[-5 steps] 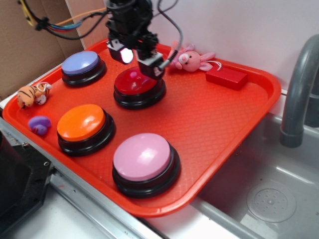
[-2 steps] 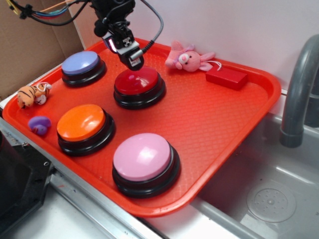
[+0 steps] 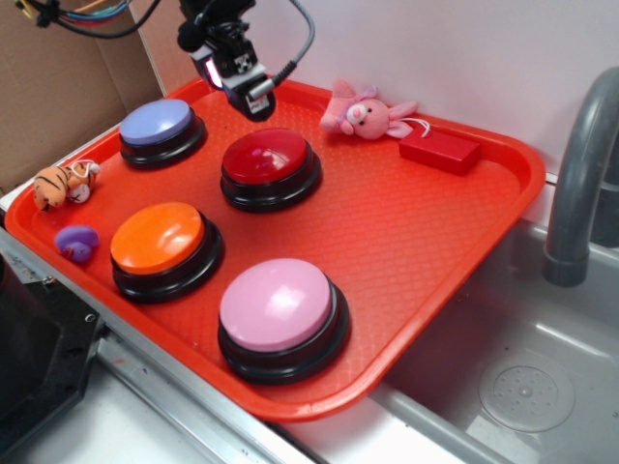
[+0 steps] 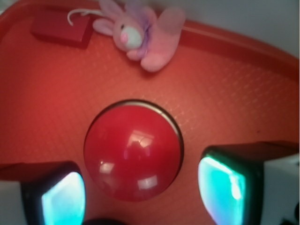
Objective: Push the red button.
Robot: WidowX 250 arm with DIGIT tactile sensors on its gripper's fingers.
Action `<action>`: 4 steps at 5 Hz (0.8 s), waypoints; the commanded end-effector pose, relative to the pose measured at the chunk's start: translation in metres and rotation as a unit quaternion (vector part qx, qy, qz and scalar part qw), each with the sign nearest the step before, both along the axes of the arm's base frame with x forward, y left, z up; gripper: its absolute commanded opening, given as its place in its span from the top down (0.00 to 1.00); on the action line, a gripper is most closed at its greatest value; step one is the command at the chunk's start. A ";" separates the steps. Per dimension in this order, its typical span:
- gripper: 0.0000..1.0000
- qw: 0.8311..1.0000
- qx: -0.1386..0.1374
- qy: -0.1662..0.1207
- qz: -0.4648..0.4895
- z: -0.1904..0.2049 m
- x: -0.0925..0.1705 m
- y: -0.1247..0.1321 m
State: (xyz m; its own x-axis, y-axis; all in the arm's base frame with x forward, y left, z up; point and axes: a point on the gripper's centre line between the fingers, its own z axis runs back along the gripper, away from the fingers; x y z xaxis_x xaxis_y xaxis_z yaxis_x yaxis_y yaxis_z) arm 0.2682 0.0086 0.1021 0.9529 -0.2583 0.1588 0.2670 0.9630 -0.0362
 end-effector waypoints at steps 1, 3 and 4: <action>0.00 0.999 0.006 -0.049 -0.011 0.035 0.014 -0.009; 0.00 0.997 0.015 -0.069 -0.011 0.045 0.005 -0.012; 0.00 0.997 0.018 -0.080 -0.007 0.050 -0.002 -0.011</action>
